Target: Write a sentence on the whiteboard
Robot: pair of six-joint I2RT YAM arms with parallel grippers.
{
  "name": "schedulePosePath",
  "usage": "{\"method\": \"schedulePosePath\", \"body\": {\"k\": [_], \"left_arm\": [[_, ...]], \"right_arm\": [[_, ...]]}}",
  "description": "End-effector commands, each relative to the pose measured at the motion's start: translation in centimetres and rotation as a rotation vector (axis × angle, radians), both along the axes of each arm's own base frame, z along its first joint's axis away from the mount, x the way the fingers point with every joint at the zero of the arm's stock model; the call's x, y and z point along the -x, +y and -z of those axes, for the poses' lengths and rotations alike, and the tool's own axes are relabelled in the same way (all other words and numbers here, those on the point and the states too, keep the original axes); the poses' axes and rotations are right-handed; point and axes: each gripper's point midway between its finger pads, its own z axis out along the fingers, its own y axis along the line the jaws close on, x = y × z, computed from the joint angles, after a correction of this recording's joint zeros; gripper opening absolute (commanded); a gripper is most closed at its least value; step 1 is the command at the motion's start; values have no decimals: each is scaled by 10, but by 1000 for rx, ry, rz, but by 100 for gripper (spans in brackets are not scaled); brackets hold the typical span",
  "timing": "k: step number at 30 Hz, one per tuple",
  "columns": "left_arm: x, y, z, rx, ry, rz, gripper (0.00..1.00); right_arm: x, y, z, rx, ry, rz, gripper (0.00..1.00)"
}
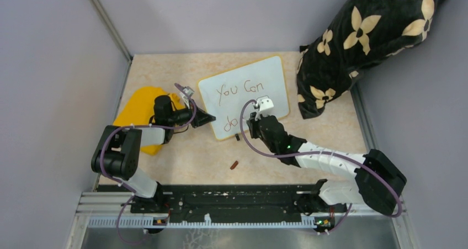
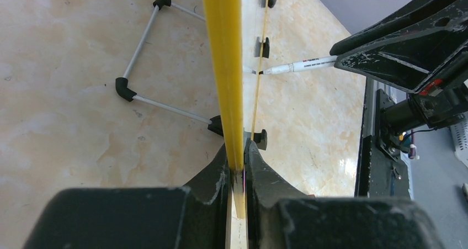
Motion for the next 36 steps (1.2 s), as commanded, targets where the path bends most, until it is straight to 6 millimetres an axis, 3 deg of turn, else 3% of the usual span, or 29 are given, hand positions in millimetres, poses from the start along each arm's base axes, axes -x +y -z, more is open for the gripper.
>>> {"method": "schedulePosePath", "body": {"k": [1, 21, 27, 36], "left_arm": [[3, 0, 28, -82, 29, -14, 0], [3, 0, 28, -85, 29, -14, 0], [4, -1, 28, -85, 28, -12, 0], [3, -1, 27, -85, 27, -13, 0]], "right_arm": [[-12, 9, -29, -81, -56, 35, 0], [-20, -23, -22, -57, -38, 167, 0], [-17, -28, -30, -73, -49, 170, 0], [-12, -22, -58, -142, -115, 108, 0]]}}
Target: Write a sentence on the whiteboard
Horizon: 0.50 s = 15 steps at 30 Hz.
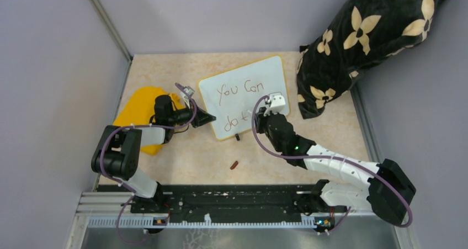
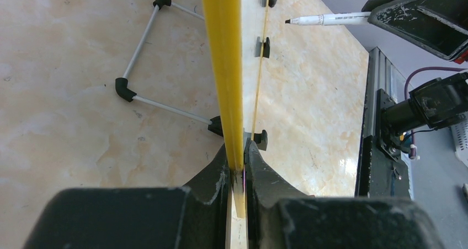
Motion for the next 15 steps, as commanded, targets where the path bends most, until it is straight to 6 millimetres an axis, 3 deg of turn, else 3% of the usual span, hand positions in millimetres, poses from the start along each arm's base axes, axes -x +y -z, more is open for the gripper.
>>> {"method": "schedulePosePath", "body": {"k": [1, 15], "left_arm": [[4, 0, 27, -81, 25, -13, 0], [5, 0, 28, -84, 26, -11, 0]], "right_arm": [[-4, 6, -28, -51, -67, -19, 0], [-25, 13, -37, -76, -75, 2, 0]]}}
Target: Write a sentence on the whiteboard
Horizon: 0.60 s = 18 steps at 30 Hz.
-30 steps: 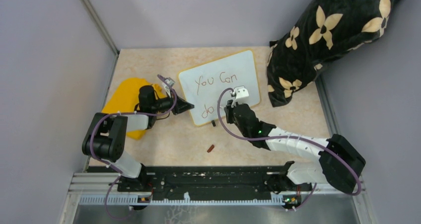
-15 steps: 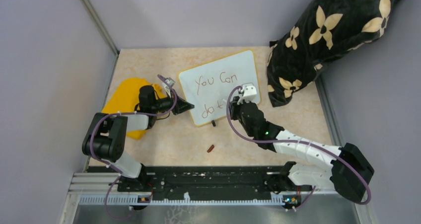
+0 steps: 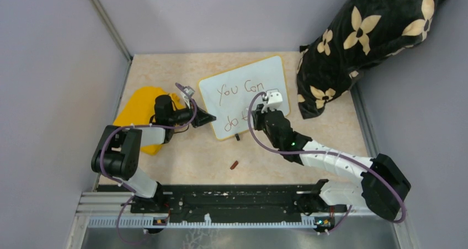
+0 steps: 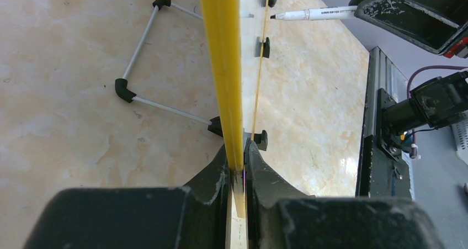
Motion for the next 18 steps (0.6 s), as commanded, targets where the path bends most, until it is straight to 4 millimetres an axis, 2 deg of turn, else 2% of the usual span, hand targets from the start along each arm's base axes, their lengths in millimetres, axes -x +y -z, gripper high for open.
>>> {"method": "schedulePosePath", "body": {"k": [1, 7, 18], "left_arm": [[4, 1, 29, -83, 30, -14, 0], [4, 0, 29, -85, 31, -12, 0], [5, 0, 30, -88, 33, -12, 0]], "right_arm": [[-16, 6, -38, -89, -77, 16, 0], [-20, 5, -33, -79, -65, 21, 0], [-19, 6, -9, -44, -5, 16, 0]]}}
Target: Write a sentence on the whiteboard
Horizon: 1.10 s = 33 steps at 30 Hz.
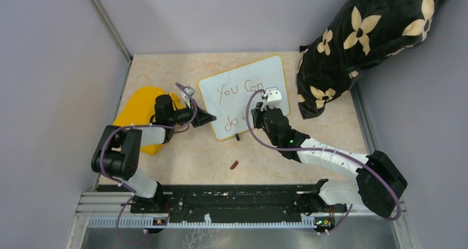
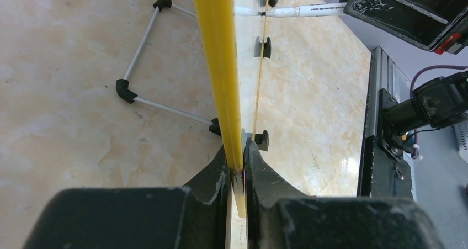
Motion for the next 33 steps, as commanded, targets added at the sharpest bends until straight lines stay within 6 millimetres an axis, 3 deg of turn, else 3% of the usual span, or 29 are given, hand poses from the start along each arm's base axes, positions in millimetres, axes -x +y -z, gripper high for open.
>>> {"method": "schedulePosePath", "body": {"k": [1, 20, 33], "left_arm": [[5, 0, 29, -83, 35, -12, 0], [6, -1, 30, -90, 35, -8, 0], [7, -1, 31, -94, 34, -7, 0]], "right_arm": [[-5, 7, -11, -43, -11, -2, 0], [16, -11, 26, -21, 71, 4, 0], [23, -16, 39, -9, 104, 1, 0]]}}
